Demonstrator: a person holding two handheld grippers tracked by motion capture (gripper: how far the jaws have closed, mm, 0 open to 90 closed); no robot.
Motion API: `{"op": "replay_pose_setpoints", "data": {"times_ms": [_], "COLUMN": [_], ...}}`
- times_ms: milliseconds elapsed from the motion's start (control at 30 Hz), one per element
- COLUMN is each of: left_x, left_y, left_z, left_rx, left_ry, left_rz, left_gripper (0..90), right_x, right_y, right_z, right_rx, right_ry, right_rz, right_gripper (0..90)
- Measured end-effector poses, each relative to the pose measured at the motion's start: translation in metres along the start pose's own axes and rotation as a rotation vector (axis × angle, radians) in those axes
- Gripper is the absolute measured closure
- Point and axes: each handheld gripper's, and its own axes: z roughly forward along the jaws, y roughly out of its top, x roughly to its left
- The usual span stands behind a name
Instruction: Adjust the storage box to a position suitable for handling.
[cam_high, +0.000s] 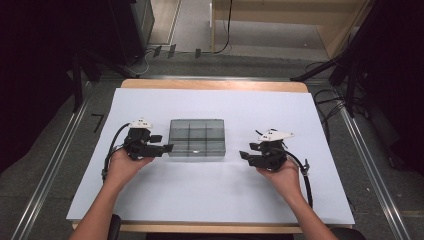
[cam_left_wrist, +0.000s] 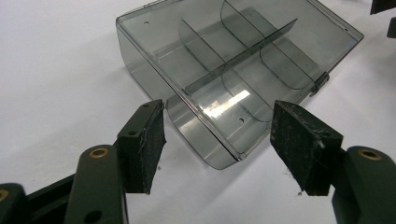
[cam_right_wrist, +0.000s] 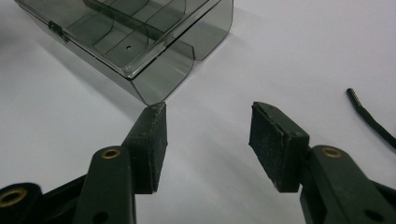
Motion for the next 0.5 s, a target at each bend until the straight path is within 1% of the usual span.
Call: {"op": "replay_pose_setpoints", "data": {"times_ms": [100,200,400,500], "left_x": [-0.0004,-0.0006,-0.0011,-0.0018], "left_y": [0.0003,-0.0001,0.0003,-0.0003], "left_z": [-0.0004,0.0005,0.0012,0.0015], "left_rx": [-0.001,0.009,0.012,0.016], "left_ry": [-0.005,0.003,-0.005,-0.003], "left_rz": [-0.001,0.001,-0.001,0.008], "left_gripper": [37.6,37.6,38.3,38.4], "right_x": [-0.0002,0.0,-0.0009,-0.0014], "right_y": [0.0004,0.0011,0.0015,0.002], "right_z": [-0.0005,-0.0007,-0.0023,-0.0025], "right_rx": [0.001,0.0,-0.008,-0.013], "right_ry": [-0.002,-0.005,-0.012,-0.011], "right_rz": [0.001,0.002,-0.002,0.0], "right_gripper": [48.0,48.0,48.5,48.8]}}
